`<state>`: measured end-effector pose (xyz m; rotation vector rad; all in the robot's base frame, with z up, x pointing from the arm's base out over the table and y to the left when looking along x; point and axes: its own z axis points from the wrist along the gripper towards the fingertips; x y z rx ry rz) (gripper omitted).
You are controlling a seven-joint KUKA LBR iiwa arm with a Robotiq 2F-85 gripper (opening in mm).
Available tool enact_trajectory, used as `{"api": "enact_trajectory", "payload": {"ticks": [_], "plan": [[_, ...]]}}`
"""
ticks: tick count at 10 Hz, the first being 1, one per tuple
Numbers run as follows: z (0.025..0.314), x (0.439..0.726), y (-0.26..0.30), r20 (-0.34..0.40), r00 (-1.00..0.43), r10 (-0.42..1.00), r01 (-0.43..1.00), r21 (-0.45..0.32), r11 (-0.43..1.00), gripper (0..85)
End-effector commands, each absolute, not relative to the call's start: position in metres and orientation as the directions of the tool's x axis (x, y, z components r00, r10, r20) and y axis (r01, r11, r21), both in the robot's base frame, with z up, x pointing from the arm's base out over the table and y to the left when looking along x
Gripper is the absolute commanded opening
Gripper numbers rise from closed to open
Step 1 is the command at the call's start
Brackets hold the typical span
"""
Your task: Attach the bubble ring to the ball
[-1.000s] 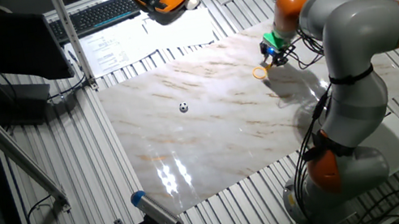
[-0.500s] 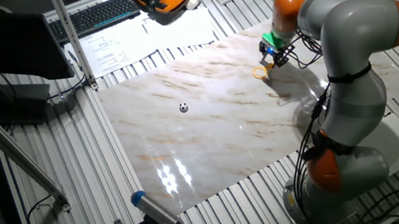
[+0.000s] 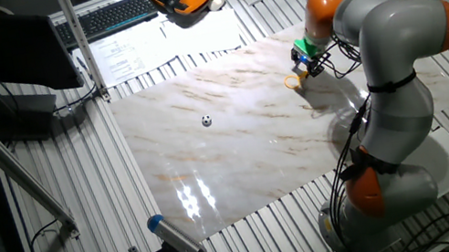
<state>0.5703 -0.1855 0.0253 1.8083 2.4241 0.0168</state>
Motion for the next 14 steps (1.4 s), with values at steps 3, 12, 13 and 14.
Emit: {"api": "enact_trajectory", "payload": {"ticks": [3,12,13,14], "plan": [[0.024,0.57,-0.186,-0.092,-0.287,0.954,0.954,0.057,0.293,34.0],[0.035,0.568,-0.185,-0.067,-0.319,0.945,0.946,0.044,0.323,0.0],[0.041,0.568,-0.183,-0.06,-0.314,0.948,0.948,0.045,0.316,0.0],[0.051,0.569,-0.18,-0.051,-0.308,0.95,0.95,0.044,0.31,0.0]]}}
